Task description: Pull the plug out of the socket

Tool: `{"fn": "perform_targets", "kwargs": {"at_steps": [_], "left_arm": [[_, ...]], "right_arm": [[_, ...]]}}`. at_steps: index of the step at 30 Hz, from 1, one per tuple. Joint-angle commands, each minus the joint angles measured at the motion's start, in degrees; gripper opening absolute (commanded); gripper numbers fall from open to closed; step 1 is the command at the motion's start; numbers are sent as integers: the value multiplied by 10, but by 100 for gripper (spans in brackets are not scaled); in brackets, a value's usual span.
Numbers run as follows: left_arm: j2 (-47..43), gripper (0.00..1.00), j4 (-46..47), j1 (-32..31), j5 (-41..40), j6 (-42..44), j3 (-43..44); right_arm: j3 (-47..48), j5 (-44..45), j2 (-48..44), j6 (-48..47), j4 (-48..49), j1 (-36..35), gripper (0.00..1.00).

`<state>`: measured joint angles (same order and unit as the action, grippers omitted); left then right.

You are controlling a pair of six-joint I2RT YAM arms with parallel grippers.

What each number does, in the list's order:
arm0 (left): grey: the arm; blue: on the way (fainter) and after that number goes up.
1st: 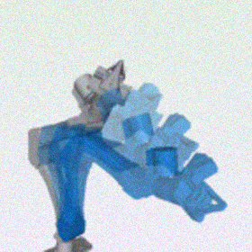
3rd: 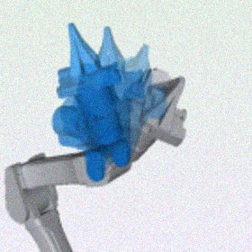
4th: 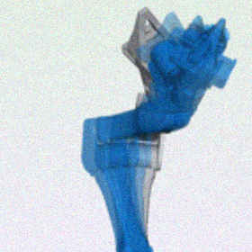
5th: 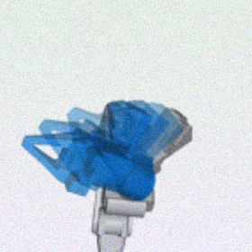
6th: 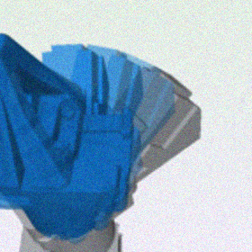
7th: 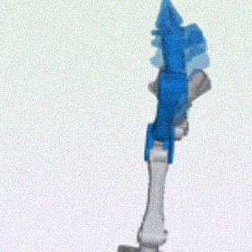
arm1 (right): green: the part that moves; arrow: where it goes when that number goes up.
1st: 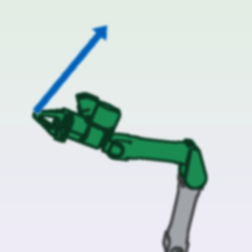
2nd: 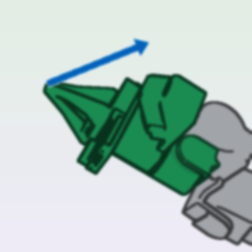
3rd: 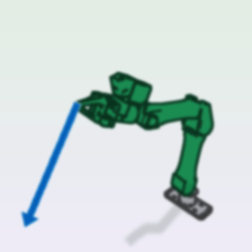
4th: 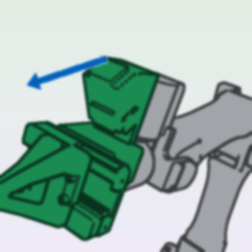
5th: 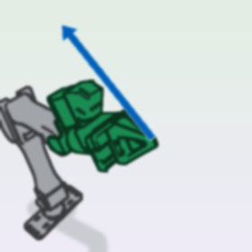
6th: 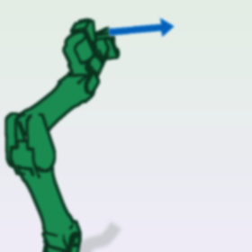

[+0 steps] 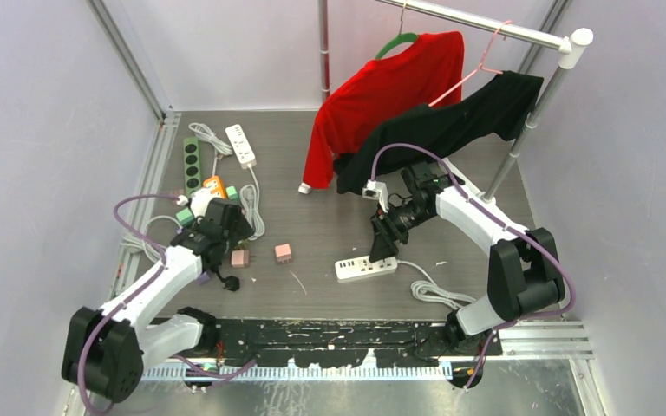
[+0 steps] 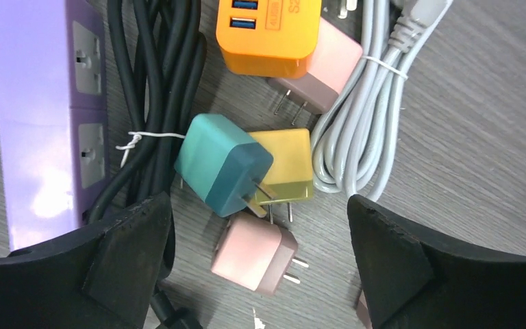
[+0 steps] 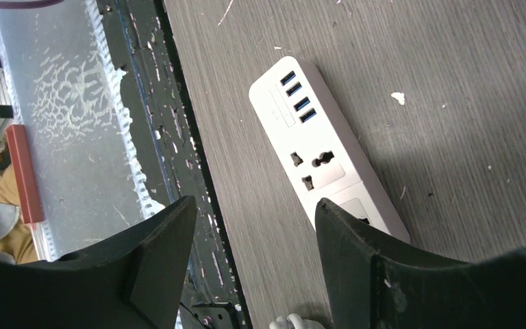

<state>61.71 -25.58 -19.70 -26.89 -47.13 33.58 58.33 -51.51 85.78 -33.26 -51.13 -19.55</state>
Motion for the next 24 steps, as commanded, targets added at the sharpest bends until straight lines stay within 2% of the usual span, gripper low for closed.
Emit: {"fn": "perform_targets", "kwargs": {"at_steps": [1, 5, 9, 13, 16, 18, 24], "left_arm": [[-65, 100, -45, 5, 0, -22, 38], [-112, 100, -96, 4, 84, -47, 102], [-132, 99, -118, -17, 164, -78, 202], [-110, 100, -127, -112, 162, -125, 328], [-63, 99, -126, -176, 191, -177, 422], [-31, 100, -128, -224, 179, -200, 491], [40, 99, -140, -323, 114, -191, 625]], "right_arm": [[15, -10, -16, -14, -7, -2, 69], [20, -6, -21, -23, -20, -3, 69], [24, 5, -39, -33, -31, 1, 69], [24, 9, -61, -49, -46, 20, 70], [25, 4, -77, -64, -62, 47, 70], [26, -7, -86, -76, -73, 70, 70], [28, -40, -97, -89, -91, 136, 70]]}}
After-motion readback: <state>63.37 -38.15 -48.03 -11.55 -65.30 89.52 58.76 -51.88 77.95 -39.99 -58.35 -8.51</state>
